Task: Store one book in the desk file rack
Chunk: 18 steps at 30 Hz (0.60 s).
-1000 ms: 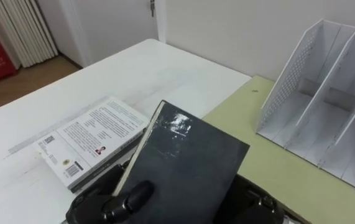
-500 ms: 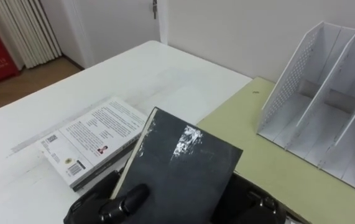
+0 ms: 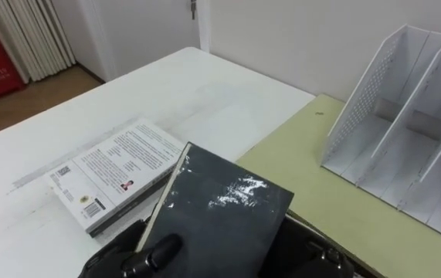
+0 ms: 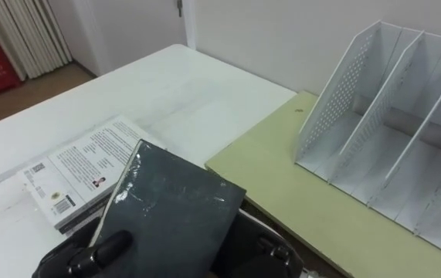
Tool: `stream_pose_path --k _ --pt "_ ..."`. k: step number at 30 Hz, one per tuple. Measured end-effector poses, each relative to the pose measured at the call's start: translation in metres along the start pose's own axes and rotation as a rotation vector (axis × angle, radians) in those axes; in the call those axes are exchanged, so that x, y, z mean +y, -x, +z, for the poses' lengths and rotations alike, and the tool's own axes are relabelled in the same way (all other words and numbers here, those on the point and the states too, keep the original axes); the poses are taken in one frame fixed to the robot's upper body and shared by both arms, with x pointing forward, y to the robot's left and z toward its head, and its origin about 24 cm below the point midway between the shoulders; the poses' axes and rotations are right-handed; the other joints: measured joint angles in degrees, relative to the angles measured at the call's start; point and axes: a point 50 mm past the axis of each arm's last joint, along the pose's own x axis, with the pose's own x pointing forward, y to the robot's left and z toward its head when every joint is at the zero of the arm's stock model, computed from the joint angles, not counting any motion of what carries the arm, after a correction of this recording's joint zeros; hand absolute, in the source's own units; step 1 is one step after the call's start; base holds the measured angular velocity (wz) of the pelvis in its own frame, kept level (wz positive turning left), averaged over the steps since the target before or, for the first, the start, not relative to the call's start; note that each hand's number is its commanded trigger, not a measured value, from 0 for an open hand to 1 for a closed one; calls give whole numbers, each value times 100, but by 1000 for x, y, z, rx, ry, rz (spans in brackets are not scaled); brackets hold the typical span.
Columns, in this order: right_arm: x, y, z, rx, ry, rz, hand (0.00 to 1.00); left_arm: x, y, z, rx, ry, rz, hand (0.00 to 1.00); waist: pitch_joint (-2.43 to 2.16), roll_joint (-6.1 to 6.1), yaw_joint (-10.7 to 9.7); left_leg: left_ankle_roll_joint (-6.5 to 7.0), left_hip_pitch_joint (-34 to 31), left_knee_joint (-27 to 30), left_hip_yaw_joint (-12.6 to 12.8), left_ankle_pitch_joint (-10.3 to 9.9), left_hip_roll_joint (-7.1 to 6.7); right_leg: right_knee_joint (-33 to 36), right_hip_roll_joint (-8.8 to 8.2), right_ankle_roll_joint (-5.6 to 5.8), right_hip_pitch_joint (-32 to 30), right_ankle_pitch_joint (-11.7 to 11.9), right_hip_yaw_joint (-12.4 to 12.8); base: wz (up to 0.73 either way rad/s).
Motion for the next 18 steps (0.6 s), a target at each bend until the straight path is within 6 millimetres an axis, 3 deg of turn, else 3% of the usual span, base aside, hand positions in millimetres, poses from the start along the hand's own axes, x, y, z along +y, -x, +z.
stream_pose_path --k 18 --pt "-1 -2 -7 33 -23 -42 100 -8 -2 -17 114 40 -107 100 -37 24 4 0 -12 68 -6 -1 2 40 -1 -2 7 1 3 0"
